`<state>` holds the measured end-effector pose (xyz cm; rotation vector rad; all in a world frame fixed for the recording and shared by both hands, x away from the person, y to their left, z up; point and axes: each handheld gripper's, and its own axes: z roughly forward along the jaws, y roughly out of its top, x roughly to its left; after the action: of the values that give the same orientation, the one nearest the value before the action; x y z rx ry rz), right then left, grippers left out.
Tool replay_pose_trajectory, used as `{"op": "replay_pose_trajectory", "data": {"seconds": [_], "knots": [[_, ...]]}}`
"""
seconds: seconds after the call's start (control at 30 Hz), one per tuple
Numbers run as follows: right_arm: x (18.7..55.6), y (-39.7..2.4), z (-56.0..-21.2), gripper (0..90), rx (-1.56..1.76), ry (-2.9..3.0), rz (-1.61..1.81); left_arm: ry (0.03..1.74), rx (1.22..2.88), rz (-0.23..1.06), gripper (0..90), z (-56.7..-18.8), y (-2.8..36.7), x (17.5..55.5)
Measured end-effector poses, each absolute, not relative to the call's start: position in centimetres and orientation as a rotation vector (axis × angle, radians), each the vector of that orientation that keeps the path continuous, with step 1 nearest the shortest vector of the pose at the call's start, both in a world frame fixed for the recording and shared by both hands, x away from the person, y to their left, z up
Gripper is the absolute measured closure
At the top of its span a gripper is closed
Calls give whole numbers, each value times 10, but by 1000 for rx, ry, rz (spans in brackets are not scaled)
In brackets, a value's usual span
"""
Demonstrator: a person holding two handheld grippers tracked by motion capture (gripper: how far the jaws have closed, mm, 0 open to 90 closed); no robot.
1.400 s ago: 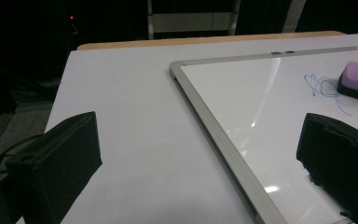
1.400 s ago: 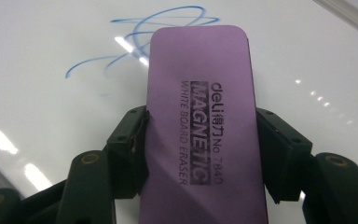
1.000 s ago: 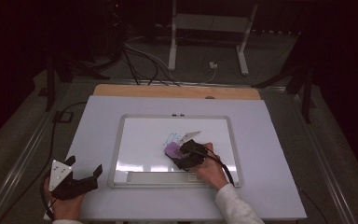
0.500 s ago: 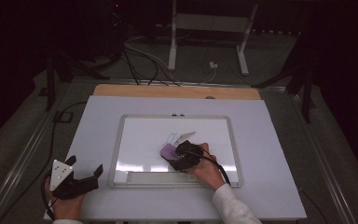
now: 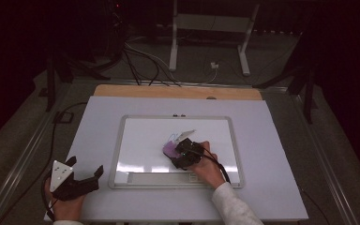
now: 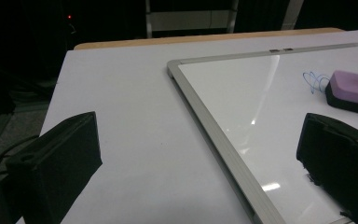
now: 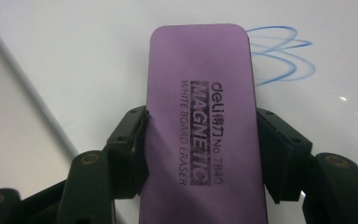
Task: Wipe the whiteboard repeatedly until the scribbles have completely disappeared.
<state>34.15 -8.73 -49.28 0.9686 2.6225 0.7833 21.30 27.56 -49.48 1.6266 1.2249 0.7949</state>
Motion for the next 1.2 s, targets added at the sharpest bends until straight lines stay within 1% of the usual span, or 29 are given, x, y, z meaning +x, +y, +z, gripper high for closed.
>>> {"op": "replay_pose_trajectory", "data": {"seconds": [0.13, 0.3, 0.43, 0.67, 0.93, 1.0, 1.2], "knots": [[343, -87, -493, 413, 1012, 2565, 745, 1227, 1626, 792, 5, -495, 275, 214], [335, -82, -491, 413, 898, 2672, 775, 1225, 1629, 794, 5, -495, 275, 213], [341, -86, -492, 413, 965, 2591, 748, 1228, 1617, 797, 5, -494, 276, 213], [359, -104, -494, 413, 1146, 2440, 706, 1227, 1621, 794, 5, -495, 276, 213], [345, -88, -494, 413, 994, 2623, 806, 1226, 1628, 794, 5, -495, 275, 213], [351, -93, -496, 413, 1060, 2610, 831, 1227, 1621, 795, 5, -495, 276, 213], [374, -121, -497, 413, 1263, 2417, 757, 1228, 1618, 792, 5, -495, 277, 213]]}}
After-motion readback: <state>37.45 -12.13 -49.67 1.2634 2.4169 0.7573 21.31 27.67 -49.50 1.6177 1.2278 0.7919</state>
